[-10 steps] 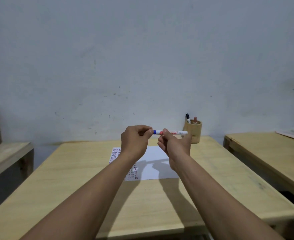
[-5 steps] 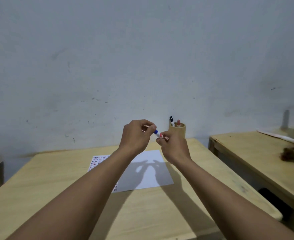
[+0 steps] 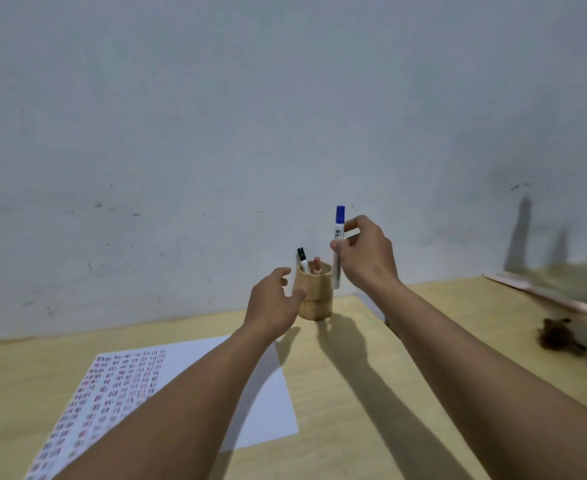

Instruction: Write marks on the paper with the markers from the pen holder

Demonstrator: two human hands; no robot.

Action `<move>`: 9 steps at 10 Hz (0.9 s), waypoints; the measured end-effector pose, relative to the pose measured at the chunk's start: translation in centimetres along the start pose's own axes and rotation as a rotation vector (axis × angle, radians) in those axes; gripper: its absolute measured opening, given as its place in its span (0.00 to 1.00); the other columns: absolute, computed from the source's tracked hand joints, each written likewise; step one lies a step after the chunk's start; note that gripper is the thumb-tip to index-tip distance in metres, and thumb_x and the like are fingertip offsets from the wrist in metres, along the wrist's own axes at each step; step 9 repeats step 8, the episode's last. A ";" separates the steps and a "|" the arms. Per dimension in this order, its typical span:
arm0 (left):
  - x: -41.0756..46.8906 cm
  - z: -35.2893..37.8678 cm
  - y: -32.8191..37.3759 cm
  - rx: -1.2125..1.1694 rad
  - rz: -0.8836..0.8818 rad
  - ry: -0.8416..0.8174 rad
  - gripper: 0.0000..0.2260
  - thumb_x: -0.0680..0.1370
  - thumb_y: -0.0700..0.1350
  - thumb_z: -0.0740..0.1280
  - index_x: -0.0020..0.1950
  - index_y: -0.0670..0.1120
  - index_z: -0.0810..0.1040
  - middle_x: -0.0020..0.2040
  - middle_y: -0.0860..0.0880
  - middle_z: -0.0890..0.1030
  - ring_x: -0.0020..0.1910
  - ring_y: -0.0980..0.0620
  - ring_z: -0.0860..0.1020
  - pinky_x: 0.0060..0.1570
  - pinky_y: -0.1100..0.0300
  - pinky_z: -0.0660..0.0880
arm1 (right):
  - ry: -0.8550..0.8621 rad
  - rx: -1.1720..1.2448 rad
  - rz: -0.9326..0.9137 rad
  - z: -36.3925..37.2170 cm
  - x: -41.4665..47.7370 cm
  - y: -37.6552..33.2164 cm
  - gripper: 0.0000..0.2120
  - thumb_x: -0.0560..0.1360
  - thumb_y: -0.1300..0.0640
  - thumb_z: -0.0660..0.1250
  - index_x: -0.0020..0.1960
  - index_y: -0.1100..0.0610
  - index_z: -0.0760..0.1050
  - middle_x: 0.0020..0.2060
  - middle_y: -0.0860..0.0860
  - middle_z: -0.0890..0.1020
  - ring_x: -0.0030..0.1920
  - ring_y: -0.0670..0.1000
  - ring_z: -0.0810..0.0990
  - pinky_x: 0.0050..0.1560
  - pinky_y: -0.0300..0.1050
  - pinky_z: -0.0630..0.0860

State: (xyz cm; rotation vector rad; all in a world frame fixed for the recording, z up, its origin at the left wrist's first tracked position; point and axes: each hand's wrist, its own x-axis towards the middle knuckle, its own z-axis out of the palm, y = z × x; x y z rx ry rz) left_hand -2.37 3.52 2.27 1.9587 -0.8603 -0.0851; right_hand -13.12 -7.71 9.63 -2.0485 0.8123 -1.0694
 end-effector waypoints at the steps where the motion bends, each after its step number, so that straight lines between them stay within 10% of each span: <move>1: 1.9 2.2 -0.4 0.018 -0.008 -0.028 0.32 0.75 0.52 0.72 0.76 0.46 0.66 0.69 0.45 0.76 0.66 0.45 0.75 0.64 0.51 0.73 | 0.059 0.016 -0.015 0.5 2.5 0.8 0.08 0.80 0.58 0.65 0.59 0.52 0.73 0.45 0.50 0.82 0.38 0.43 0.79 0.36 0.44 0.74; 4: 4.2 5.5 -2.1 -0.107 -0.059 -0.060 0.19 0.76 0.40 0.72 0.66 0.44 0.75 0.55 0.51 0.80 0.41 0.62 0.74 0.28 0.78 0.69 | -0.041 -0.058 0.039 4.6 5.9 4.0 0.12 0.82 0.54 0.63 0.64 0.56 0.77 0.51 0.54 0.84 0.41 0.49 0.82 0.43 0.46 0.79; 6: 4.8 6.4 -2.7 -0.250 -0.073 -0.053 0.21 0.75 0.38 0.74 0.67 0.42 0.74 0.56 0.50 0.78 0.41 0.65 0.73 0.29 0.80 0.70 | -0.137 -0.146 0.149 5.6 5.9 6.1 0.11 0.80 0.56 0.66 0.55 0.62 0.84 0.51 0.57 0.86 0.46 0.55 0.81 0.45 0.47 0.77; 9: 3.7 5.4 -2.1 -0.273 -0.132 -0.063 0.26 0.77 0.39 0.72 0.74 0.41 0.68 0.65 0.46 0.76 0.48 0.58 0.77 0.30 0.80 0.70 | -0.140 -0.121 0.211 4.6 5.2 5.9 0.19 0.80 0.62 0.64 0.71 0.63 0.74 0.67 0.59 0.79 0.64 0.58 0.78 0.53 0.41 0.72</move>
